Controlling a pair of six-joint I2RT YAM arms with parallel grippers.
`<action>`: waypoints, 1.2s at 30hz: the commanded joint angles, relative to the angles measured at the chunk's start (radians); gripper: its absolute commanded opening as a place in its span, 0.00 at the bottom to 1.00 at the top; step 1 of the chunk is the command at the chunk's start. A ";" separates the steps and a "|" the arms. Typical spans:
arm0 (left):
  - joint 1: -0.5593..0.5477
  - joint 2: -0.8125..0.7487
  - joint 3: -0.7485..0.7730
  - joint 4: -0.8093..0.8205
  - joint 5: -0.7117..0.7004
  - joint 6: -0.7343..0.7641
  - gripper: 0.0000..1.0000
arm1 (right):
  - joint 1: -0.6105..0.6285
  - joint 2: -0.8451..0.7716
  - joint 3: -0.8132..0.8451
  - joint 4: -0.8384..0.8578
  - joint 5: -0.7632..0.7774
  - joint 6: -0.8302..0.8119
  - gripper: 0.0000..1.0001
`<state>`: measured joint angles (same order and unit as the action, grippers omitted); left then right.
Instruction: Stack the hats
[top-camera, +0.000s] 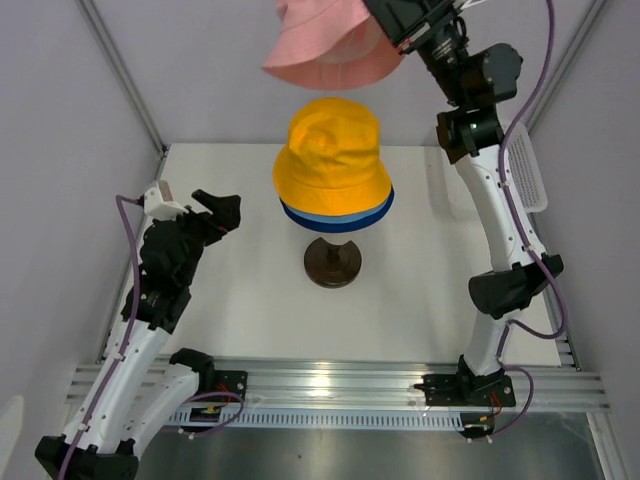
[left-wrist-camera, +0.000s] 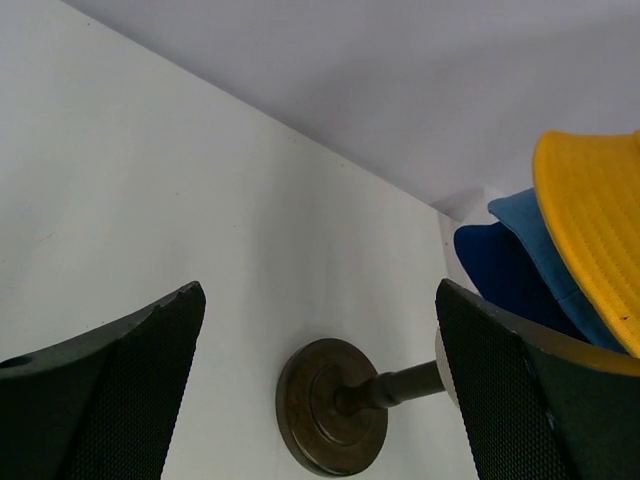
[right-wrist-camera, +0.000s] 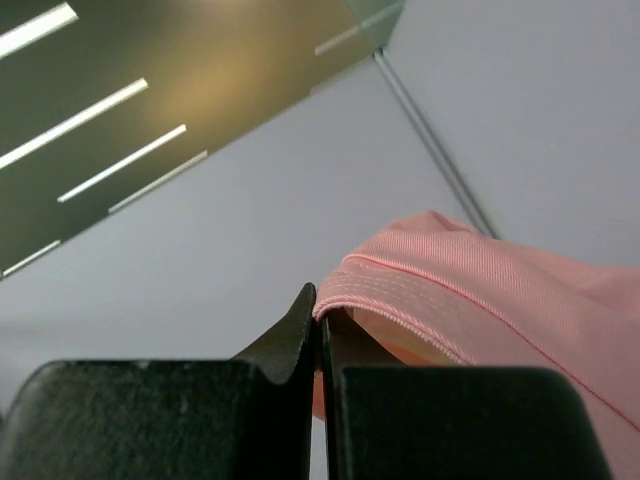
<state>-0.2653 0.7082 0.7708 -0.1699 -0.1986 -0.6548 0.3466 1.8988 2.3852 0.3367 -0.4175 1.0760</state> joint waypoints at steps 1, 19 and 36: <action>0.028 -0.032 0.016 0.064 0.037 -0.005 0.99 | 0.060 -0.096 -0.162 0.036 -0.087 -0.043 0.00; 0.043 0.079 0.177 0.216 0.232 -0.202 0.99 | 0.120 -0.532 -0.695 -0.197 -0.032 -0.258 0.00; 0.043 0.301 0.246 0.497 0.573 -0.640 0.97 | 0.154 -0.665 -1.011 -0.108 0.063 -0.133 0.00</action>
<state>-0.2310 1.0252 0.9630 0.2253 0.2722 -1.2057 0.4877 1.2888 1.3964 0.1699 -0.3695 0.9180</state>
